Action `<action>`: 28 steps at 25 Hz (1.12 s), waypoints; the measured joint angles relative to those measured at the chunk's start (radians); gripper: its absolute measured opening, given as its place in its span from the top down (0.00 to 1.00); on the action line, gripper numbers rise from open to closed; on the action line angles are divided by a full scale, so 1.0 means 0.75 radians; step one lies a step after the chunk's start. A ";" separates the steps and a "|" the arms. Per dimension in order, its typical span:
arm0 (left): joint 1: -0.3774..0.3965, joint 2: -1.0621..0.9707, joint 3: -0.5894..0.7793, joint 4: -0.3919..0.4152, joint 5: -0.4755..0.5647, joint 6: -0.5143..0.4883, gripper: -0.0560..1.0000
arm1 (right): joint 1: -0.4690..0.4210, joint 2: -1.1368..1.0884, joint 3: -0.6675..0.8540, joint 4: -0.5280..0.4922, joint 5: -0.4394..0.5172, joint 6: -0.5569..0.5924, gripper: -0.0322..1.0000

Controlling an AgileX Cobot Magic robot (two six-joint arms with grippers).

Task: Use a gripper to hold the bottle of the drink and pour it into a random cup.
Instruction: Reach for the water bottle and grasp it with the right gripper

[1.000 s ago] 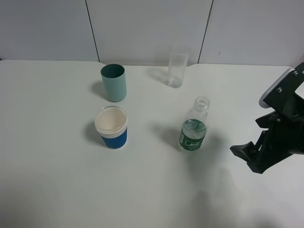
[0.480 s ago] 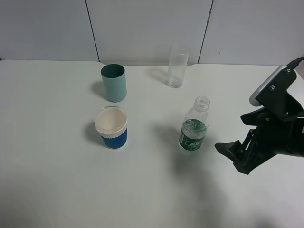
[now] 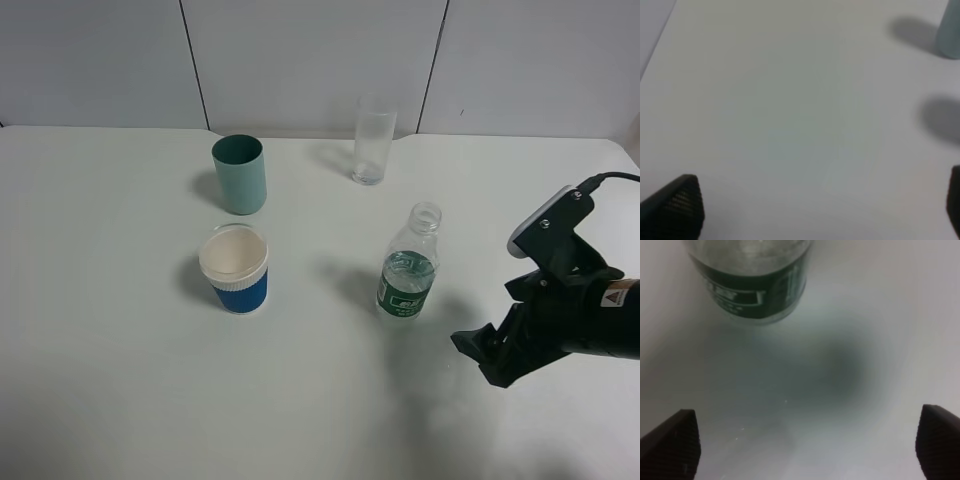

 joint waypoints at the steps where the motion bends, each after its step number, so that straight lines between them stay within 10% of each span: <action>1: 0.000 0.000 0.000 0.000 0.000 0.000 0.02 | 0.000 0.023 0.000 0.000 -0.028 0.000 0.15; 11: 0.000 0.000 0.000 0.000 0.000 0.000 0.02 | 0.087 0.163 -0.001 -0.155 -0.250 0.022 0.15; 28: 0.000 0.000 0.000 0.003 0.000 0.000 0.02 | 0.099 0.163 -0.001 -0.769 -0.552 0.685 0.17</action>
